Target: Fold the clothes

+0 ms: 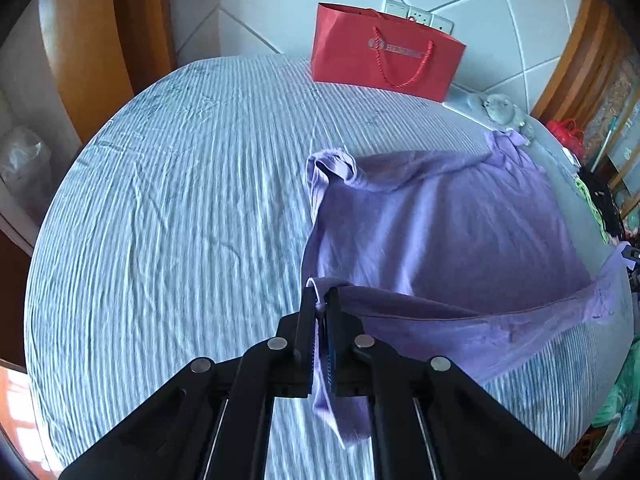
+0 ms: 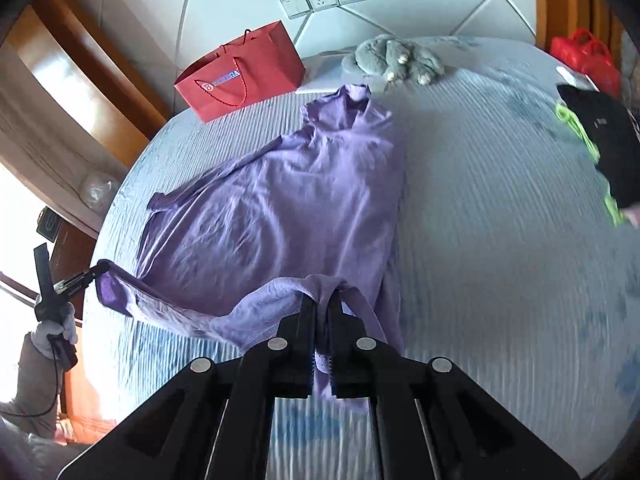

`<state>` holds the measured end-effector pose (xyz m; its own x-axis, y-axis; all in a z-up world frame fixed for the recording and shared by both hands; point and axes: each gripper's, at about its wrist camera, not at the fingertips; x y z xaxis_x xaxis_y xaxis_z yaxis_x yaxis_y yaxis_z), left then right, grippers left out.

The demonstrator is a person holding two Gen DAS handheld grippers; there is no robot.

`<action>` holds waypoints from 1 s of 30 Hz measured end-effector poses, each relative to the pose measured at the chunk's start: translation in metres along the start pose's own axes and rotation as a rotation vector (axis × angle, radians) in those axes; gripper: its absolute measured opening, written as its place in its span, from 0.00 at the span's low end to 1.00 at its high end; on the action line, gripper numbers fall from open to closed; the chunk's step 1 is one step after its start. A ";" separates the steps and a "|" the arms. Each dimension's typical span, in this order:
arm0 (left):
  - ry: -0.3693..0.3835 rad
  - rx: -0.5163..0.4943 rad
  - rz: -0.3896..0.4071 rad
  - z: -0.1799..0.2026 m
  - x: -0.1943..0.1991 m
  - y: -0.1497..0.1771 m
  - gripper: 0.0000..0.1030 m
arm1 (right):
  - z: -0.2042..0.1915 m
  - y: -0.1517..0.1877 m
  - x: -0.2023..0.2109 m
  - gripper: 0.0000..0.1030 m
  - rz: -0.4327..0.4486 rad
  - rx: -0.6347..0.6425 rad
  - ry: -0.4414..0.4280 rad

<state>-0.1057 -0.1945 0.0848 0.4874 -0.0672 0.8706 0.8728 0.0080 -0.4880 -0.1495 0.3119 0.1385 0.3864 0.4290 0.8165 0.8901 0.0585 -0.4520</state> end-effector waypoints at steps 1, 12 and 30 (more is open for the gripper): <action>0.004 0.007 -0.011 0.000 -0.010 -0.011 0.14 | 0.000 -0.012 -0.007 0.15 0.000 0.015 0.016; -0.034 0.029 -0.014 0.017 0.007 0.018 0.61 | 0.038 0.027 0.022 0.56 0.028 -0.046 0.051; -0.007 0.140 -0.079 0.017 -0.019 0.054 0.34 | 0.051 0.105 -0.028 0.56 -0.054 -0.137 -0.020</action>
<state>-0.0677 -0.1758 0.0432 0.4167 -0.0665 0.9066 0.9033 0.1424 -0.4048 -0.0791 0.3516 0.0494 0.3329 0.4468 0.8304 0.9348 -0.0405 -0.3530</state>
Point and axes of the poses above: each gripper's, at about its wrist camera, not at the fingertips, and x roughly against the way its jaws point, z to its right, y to its underside, and after that the axes turned 4 degrees about -y, right-handed
